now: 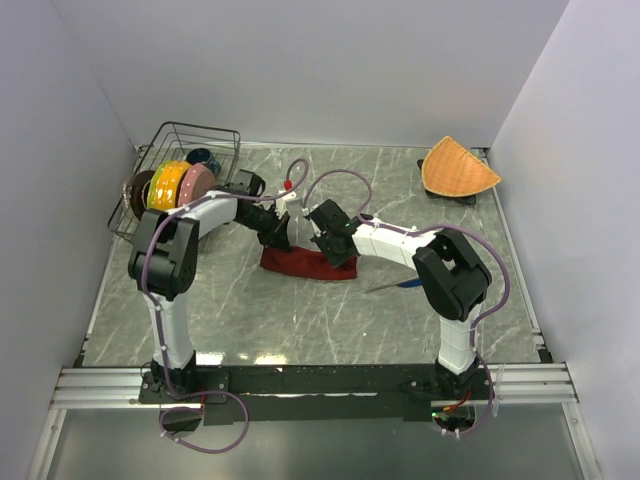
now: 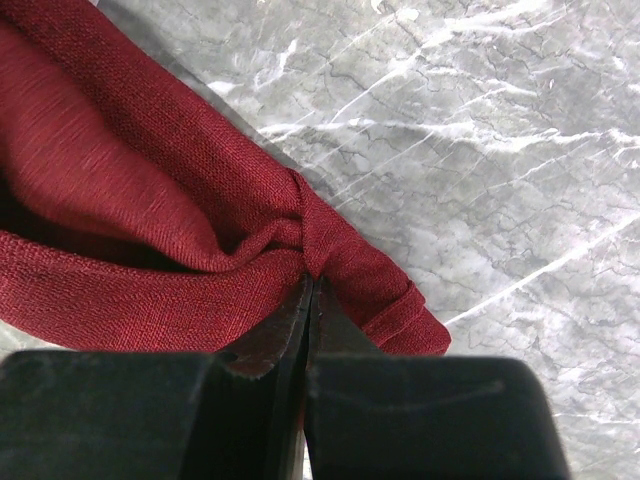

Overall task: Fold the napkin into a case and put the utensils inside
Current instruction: Smooth out the smaller rectangle-folded napkin at the center of the board.

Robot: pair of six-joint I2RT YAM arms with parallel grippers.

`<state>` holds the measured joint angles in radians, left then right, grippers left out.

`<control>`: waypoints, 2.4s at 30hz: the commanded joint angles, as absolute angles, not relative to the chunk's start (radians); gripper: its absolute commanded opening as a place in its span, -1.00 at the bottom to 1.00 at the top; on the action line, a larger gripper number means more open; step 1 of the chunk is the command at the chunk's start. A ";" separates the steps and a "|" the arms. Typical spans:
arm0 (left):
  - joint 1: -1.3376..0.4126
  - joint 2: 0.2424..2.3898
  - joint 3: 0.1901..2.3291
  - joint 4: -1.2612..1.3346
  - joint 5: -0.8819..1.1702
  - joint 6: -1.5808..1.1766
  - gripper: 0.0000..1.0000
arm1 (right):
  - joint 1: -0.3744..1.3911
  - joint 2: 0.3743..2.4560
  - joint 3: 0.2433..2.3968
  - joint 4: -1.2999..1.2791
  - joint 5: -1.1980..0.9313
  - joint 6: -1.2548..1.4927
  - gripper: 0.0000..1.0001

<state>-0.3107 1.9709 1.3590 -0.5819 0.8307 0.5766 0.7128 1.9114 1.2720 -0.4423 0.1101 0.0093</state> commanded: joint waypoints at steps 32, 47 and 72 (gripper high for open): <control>-0.219 1.970 1.453 -0.598 1.083 0.391 0.02 | 0.666 1.979 1.316 -0.488 0.109 -0.017 -1.00; -0.318 2.029 1.388 -0.580 0.974 0.414 -0.03 | 0.666 1.974 1.310 -0.469 0.109 -0.035 -1.00; -0.313 2.098 1.453 -0.466 0.904 0.173 -0.98 | 0.664 1.962 1.310 -0.459 0.117 -0.055 -1.00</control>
